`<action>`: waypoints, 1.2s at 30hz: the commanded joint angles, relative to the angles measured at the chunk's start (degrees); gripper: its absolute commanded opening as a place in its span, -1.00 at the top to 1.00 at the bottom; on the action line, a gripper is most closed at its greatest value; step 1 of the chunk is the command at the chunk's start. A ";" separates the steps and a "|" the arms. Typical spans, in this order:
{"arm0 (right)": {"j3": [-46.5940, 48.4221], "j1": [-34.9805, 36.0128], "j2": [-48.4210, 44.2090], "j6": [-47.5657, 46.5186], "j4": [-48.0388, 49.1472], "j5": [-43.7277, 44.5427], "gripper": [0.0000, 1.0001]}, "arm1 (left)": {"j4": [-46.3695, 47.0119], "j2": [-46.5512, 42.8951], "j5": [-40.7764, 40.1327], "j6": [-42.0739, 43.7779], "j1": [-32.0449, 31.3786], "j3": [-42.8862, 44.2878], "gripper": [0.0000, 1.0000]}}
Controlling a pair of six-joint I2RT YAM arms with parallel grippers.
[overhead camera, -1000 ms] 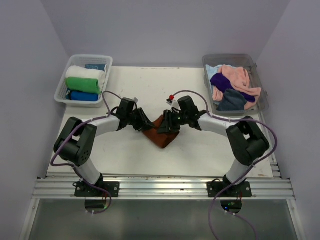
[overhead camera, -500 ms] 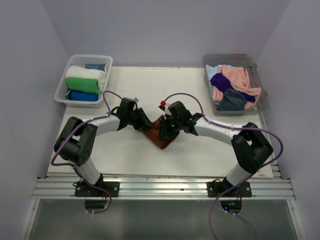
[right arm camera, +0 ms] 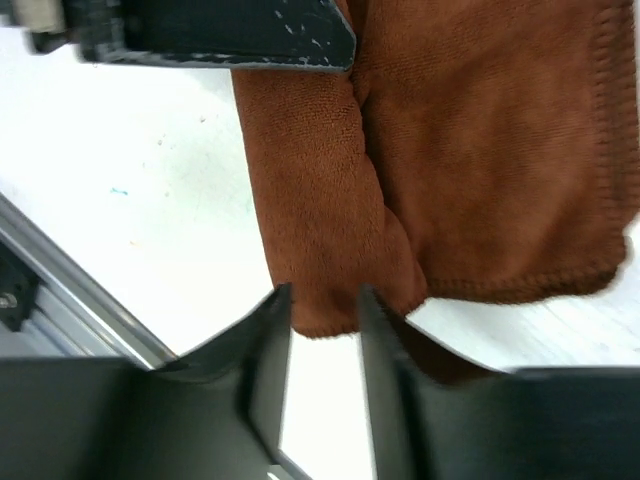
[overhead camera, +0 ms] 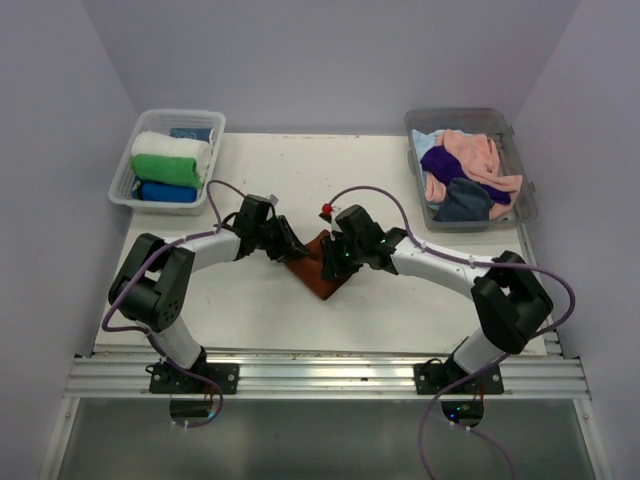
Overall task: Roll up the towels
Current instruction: Roll the towel
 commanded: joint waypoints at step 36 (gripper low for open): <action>5.70 12.69 9.58 -11.25 3.35 19.97 1.00 | -6.95 -3.58 -2.95 4.51 2.01 -1.13 -0.14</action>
